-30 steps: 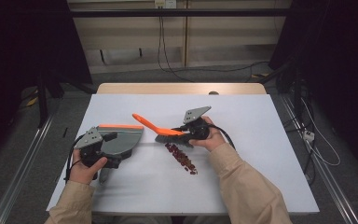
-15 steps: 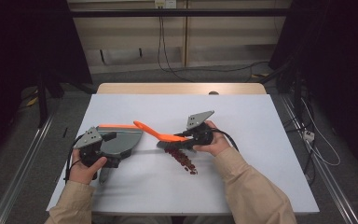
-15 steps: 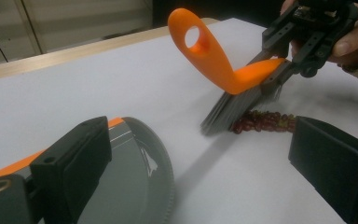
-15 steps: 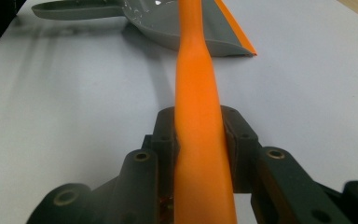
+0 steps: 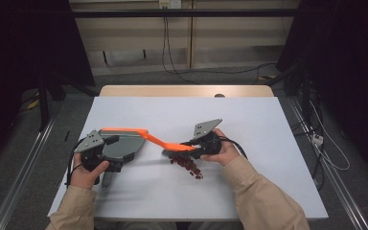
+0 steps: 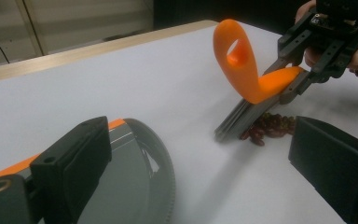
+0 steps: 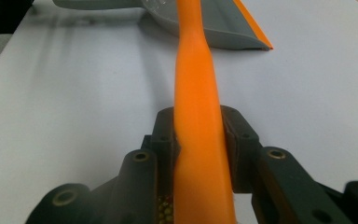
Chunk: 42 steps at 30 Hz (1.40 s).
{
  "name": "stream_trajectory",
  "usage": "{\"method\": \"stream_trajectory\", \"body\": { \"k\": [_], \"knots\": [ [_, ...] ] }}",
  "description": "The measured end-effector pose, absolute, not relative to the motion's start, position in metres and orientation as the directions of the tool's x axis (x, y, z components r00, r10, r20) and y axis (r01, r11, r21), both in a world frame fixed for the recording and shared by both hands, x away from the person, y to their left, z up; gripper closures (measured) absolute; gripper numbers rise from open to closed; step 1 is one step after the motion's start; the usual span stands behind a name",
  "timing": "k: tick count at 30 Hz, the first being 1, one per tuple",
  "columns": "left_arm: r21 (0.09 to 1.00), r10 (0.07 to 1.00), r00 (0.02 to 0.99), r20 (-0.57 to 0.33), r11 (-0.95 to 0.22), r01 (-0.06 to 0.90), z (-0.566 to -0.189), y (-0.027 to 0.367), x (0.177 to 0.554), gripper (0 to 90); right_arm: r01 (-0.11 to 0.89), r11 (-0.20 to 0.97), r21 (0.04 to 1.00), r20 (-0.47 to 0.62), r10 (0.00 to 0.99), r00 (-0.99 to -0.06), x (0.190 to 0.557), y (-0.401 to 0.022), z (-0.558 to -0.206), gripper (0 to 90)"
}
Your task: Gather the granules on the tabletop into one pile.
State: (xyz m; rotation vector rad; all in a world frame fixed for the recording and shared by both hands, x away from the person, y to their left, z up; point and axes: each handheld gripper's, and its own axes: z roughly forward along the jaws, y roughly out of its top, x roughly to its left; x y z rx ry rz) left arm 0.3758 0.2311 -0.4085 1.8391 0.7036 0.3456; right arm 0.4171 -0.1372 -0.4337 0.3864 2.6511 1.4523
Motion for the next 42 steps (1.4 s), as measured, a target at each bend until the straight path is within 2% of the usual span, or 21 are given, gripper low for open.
{"method": "stream_trajectory", "body": {
  "k": [42],
  "knots": [
    [0.921, 0.614, 0.784, -0.087, -0.251, 0.298, -0.409, 0.228, 0.375, 5.8, 0.173, 0.527, 0.832, 0.034, 0.262, -0.965, 0.400, -0.137, -0.429, 70.5]
  ]
}}
